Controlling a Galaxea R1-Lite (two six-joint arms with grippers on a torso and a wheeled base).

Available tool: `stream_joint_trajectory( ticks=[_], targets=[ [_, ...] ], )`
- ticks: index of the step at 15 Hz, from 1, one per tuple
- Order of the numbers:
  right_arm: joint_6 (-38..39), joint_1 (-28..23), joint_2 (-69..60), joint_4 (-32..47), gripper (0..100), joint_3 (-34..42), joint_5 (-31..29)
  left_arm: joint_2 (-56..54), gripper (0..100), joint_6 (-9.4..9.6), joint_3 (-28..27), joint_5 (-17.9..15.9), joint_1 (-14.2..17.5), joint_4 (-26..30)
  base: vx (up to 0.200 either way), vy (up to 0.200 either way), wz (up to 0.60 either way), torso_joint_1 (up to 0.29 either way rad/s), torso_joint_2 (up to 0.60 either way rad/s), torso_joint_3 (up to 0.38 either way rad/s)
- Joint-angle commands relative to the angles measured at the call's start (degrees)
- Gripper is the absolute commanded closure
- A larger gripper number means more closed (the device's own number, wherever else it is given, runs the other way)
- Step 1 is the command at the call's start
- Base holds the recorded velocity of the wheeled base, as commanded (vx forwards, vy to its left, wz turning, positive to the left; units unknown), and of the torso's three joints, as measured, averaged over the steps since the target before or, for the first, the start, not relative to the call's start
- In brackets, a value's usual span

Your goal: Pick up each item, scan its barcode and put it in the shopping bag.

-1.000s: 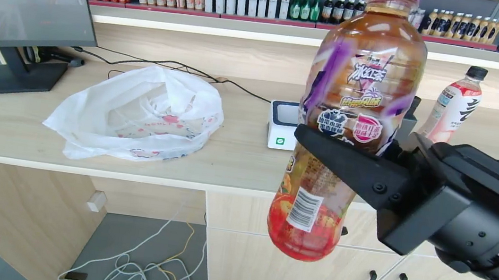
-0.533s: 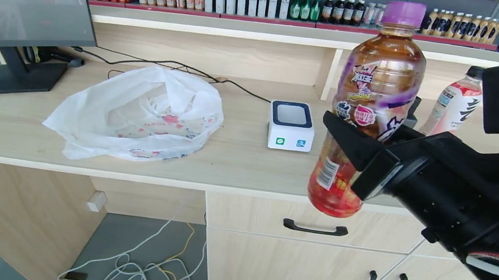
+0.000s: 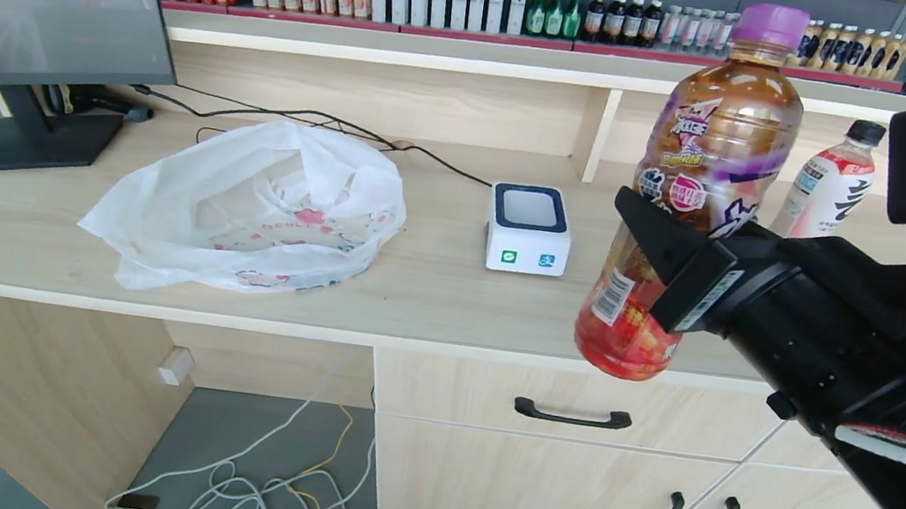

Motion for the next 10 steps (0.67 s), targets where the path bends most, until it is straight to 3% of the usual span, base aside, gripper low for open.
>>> stream_joint_trajectory(
  ticks=[1,2,10],
  targets=[
    [0.2,0.0,0.2,0.0,100,-0.1,0.0,0.0,0,-0.02,0.0,0.0,0.0,0.0,0.200,0.000,0.00,0.007,0.00,0.007],
    [0.2,0.0,0.2,0.0,100,-0.1,0.1,0.0,0,-0.11,0.0,0.0,0.0,0.0,0.200,0.000,0.00,-0.002,-0.01,0.002],
    [-0.1,-0.6,0.5,0.0,100,0.1,-0.1,0.0,0,-0.02,0.0,0.0,0.0,0.0,0.000,0.000,0.00,0.000,0.00,0.000]
  ],
)
